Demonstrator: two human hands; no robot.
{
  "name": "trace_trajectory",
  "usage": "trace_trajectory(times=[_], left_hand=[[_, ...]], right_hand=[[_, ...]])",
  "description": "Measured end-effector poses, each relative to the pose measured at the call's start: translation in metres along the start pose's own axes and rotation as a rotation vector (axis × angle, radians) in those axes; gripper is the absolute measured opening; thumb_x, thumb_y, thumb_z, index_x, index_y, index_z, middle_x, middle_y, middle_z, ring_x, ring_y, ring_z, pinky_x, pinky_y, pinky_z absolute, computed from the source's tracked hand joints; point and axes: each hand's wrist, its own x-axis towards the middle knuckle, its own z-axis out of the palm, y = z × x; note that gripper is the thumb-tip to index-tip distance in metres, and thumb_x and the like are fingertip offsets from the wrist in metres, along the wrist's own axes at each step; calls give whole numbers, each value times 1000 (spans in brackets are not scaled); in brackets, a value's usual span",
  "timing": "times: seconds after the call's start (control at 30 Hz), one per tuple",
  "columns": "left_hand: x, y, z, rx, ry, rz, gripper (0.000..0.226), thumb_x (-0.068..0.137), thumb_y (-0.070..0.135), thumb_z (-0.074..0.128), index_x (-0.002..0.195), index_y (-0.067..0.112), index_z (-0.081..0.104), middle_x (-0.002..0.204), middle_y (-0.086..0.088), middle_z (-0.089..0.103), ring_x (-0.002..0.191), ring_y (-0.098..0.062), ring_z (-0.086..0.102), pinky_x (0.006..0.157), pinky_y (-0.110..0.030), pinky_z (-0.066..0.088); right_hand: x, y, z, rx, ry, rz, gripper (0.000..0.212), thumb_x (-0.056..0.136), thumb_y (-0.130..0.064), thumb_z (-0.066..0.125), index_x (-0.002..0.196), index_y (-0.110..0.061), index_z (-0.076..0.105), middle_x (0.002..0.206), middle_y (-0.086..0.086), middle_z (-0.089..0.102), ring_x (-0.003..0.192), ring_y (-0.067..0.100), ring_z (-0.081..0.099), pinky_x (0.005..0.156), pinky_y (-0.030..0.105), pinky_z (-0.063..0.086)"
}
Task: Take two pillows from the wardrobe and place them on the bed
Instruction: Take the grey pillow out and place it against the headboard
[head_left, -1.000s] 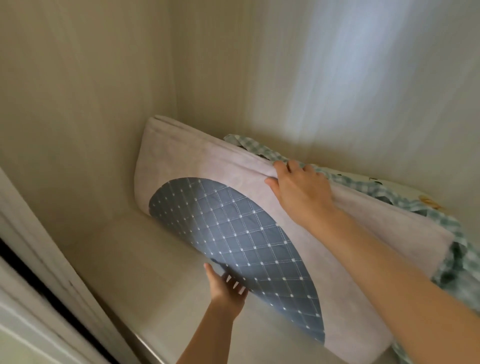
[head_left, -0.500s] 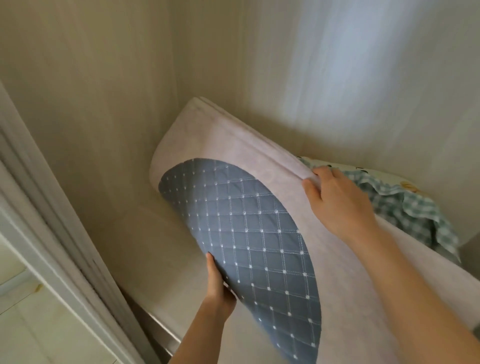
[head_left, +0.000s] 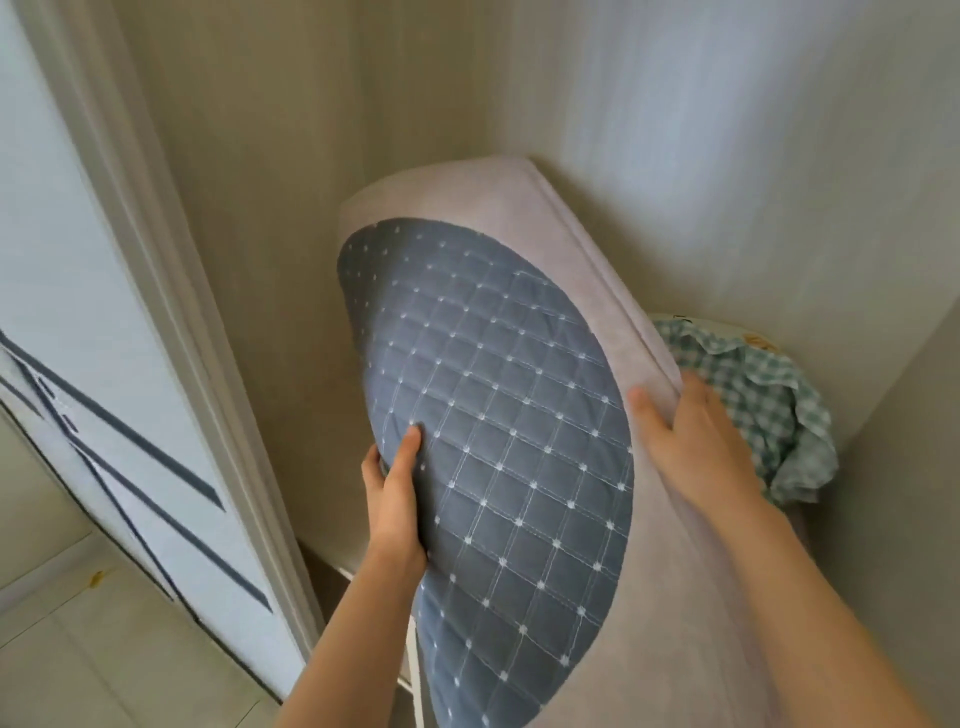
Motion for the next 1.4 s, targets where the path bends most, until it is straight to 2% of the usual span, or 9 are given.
trace_trajectory(times=[0.27,0.57,0.67,0.77,0.9,1.0,1.1,1.27,1.4], left_hand=[[-78,10,-25,137,58,229,88,62,64,78,139,42,42,130,10,60,109,-16,64,99,-46,50],[-157,17,-40,360,146,478,94,57,76,75,139,43,44,136,10,53,116,-12,60,101,-42,49],[-182,20,-44,410,236,552,91,58,77,73,139,46,44,132,16,47,116,-2,55,101,-33,46],[-214,19,-50,443,310,618,88,63,73,73,141,44,43,127,20,44,106,17,48,92,-19,39],[-270,11,-57,485,432,687,83,64,71,71,139,50,43,128,18,45,100,29,43,84,-7,31],[-316,1,-63,594,546,767,81,64,72,68,138,57,37,125,16,43,106,18,46,85,-5,29],[-358,-10,-74,680,639,816,82,67,70,66,142,54,36,130,14,40,118,1,45,98,-16,32],[-416,-24,-102,727,800,844,85,67,68,65,145,47,37,137,8,37,129,-7,43,109,-29,35],[-453,-30,-131,771,904,792,93,65,74,64,147,49,26,142,11,29,135,-12,38,114,-42,34]], right_hand=[[-96,26,2,252,55,129,82,89,-60,42,149,-8,18,154,14,27,137,32,32,108,44,29],[-156,43,-2,412,136,139,82,86,-56,52,148,-10,23,146,22,33,134,37,32,109,46,26],[-170,45,-3,493,100,100,81,86,-55,53,148,-13,23,147,20,32,133,35,33,108,43,27],[-184,49,-7,566,51,35,78,87,-52,55,148,-16,23,146,19,32,134,33,32,108,40,27],[-206,64,-16,624,0,-106,76,87,-52,54,149,-19,24,149,15,31,138,25,27,109,30,19],[-228,69,-22,693,-50,-187,80,82,-61,45,149,-21,24,152,11,30,139,22,25,108,25,16],[-252,69,-27,737,-102,-286,77,86,-62,46,149,-22,25,151,10,30,138,19,25,107,23,17],[-288,58,-37,813,-186,-435,69,86,-51,49,147,-26,29,147,7,35,135,17,31,108,28,25],[-313,36,-38,851,-222,-576,65,87,-48,52,145,-26,33,144,5,38,131,10,32,105,15,21]])
